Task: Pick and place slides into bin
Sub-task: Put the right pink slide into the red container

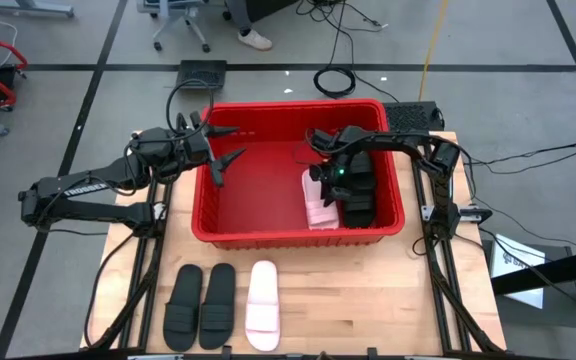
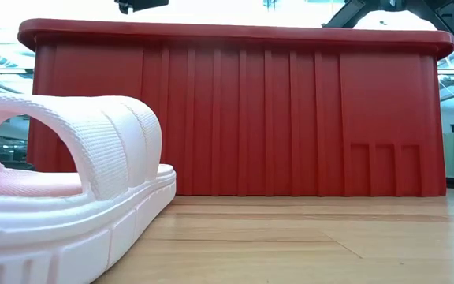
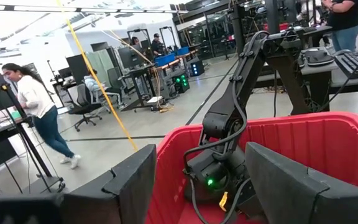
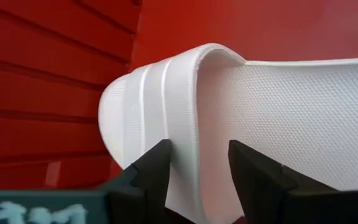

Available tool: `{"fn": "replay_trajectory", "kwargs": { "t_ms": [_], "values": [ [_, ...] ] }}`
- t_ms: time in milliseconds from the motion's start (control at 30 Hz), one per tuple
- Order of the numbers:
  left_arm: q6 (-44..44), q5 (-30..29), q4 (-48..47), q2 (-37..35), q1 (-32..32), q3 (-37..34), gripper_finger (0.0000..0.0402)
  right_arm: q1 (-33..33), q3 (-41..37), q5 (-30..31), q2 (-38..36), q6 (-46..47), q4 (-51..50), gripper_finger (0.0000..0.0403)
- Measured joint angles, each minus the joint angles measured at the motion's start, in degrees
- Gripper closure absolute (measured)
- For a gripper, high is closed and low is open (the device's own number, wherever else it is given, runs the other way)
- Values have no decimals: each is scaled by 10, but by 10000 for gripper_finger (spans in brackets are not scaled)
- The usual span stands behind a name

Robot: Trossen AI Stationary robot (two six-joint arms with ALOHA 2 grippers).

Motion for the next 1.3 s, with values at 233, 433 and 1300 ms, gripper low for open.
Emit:
{"fn": "replay_trajectory", "kwargs": {
  "t_ms": [233, 433, 1300],
  "values": [
    [-1, 0, 0, 0, 0, 0, 149, -2, 0, 27, -1, -7, 22, 228],
    [-1, 0, -3, 0, 0, 0, 149, -2, 0, 29, -1, 18, 49, 228],
    [-2, -1, -4, 0, 0, 0, 149, 2, 0, -21, -9, 68, 51, 234]
  ]
}}
